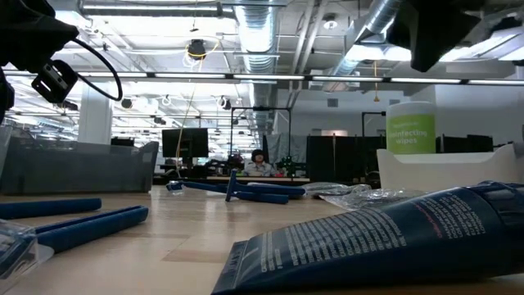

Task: Pick & Place Travel size toiletries
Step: Put the blue shave cream into the right black bin

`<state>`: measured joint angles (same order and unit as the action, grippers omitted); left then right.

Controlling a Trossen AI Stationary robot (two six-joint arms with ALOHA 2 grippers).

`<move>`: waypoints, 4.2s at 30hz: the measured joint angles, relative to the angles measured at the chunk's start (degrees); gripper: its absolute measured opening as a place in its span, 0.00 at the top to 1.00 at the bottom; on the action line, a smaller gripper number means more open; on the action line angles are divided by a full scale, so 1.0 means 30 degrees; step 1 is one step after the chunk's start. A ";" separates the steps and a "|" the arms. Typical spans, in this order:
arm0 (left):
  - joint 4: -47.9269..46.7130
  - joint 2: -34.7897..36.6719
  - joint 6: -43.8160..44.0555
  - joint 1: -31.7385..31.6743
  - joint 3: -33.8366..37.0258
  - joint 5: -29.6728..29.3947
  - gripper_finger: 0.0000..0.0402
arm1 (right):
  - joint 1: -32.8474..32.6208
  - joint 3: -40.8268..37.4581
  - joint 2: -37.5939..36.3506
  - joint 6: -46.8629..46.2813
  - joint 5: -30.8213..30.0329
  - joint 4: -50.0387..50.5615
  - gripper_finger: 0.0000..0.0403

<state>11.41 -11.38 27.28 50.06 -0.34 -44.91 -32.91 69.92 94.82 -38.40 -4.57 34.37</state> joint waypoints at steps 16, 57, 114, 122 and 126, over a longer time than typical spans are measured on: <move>0.0089 0.0000 -0.0005 0.0000 0.0000 0.0000 1.00 | -0.1151 0.4629 0.6660 0.3324 0.0206 -0.0136 0.18; 0.0232 -0.0124 -0.0005 0.0006 0.0000 -0.0001 1.00 | -0.1318 0.5191 0.9414 0.0284 -0.1486 0.0635 0.85; 0.0907 -0.0576 -0.0002 0.0001 0.0000 0.0073 1.00 | 0.0533 0.4110 0.9074 1.6149 0.1011 -0.3606 0.34; 0.0964 -0.0641 -0.0005 0.0003 0.0000 0.0073 1.00 | 0.0714 0.4104 0.9086 1.5628 0.1038 -0.3271 0.60; 0.0964 -0.0641 -0.0003 0.0000 0.0000 0.0066 1.00 | 0.0742 0.4111 0.9086 1.5152 0.1085 -0.3108 0.72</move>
<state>14.31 -13.30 27.27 50.06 -0.34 -44.71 -30.68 82.26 122.08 7.06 -1.31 25.05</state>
